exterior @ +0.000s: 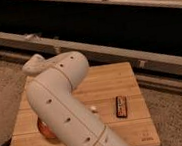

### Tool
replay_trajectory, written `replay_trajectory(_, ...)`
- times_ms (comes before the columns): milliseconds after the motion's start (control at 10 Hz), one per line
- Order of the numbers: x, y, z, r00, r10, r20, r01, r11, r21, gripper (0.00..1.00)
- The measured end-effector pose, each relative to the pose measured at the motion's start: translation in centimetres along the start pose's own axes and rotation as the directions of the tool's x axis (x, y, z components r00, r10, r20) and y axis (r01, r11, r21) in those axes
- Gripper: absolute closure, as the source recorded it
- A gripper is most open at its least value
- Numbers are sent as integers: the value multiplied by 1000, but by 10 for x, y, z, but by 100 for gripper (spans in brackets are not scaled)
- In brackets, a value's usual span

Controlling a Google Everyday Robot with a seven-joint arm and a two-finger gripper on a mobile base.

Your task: Drag the pepper across the table

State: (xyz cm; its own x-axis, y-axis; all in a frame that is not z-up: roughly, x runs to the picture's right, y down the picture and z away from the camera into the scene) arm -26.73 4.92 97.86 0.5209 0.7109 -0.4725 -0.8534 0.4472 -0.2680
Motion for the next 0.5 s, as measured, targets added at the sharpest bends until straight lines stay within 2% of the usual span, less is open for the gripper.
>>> replay_trajectory(500, 5, -9, 1, 1000, 17, -5, -17, 1000, 8, 85)
